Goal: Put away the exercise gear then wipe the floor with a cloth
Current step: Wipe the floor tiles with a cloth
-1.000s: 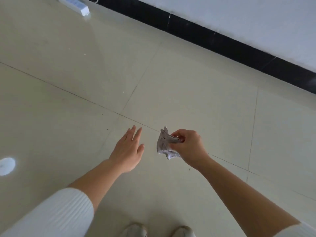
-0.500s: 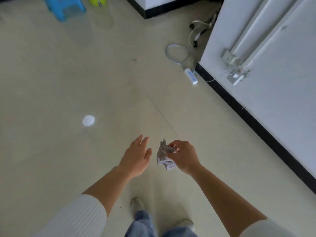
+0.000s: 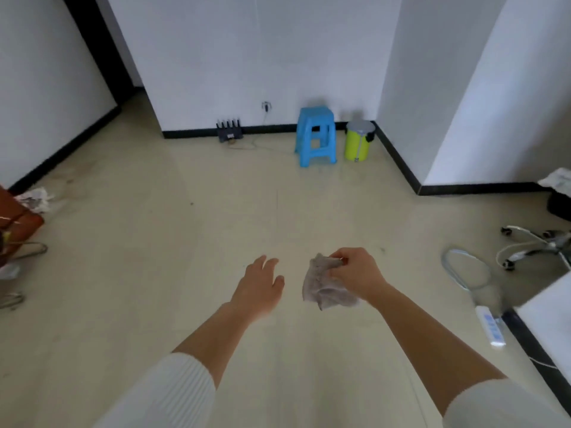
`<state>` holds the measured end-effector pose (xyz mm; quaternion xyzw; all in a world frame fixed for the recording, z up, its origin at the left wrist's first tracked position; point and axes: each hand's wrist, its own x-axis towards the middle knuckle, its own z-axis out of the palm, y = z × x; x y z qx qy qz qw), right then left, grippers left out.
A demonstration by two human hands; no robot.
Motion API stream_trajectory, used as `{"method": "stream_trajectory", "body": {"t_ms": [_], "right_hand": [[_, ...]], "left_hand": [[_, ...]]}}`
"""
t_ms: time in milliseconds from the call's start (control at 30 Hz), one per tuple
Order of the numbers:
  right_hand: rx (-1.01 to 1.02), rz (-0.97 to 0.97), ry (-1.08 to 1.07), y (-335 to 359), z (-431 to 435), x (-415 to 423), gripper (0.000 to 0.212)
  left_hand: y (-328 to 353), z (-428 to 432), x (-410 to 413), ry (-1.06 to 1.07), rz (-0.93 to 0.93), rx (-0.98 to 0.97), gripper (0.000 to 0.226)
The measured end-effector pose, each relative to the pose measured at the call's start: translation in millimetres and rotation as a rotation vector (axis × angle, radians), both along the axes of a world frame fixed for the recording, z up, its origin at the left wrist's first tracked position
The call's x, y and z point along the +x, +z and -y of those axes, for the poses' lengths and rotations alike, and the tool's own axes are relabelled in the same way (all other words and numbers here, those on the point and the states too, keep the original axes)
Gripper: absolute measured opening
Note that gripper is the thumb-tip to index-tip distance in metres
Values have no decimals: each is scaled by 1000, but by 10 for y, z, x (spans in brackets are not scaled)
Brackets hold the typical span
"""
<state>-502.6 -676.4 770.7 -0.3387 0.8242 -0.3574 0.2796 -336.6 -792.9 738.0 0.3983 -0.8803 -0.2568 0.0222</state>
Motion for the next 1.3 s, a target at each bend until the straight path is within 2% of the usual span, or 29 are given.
{"method": "stream_trajectory", "body": {"t_ms": [67,167,300,600,667,800,900,1100,1300], "right_hand": [[-63,-9,-7,191,420,-155,6],[-110,-147,42,383,1073,-522,8],[-153,-251,85,585,1977,-1260,8],[-338,-185,131,1074,3882,-3235,8],[-363,-162,134,1163,4307,-3622,10],[-369,-254,223,1230,5193,-4357,27],[-404,-286,258,1211,5957,-4975,13],[-483,-299,221,1392,7477,-6204,17],[-352,-466,138,1348,8772,-7551,14]], "left_hand": [[217,436,-141,54,-44,-33,49],[445,1060,-482,108,-104,-81,49],[650,1895,-1235,170,-190,-133,48],[1072,3613,-3144,256,-327,-314,48],[1102,4032,-3492,248,-340,-314,47],[1031,4904,-4231,282,-362,-300,46],[933,5669,-4815,272,-372,-310,46],[868,7340,-6074,221,-380,-304,44],[854,8655,-7489,136,-350,-256,44]]}}
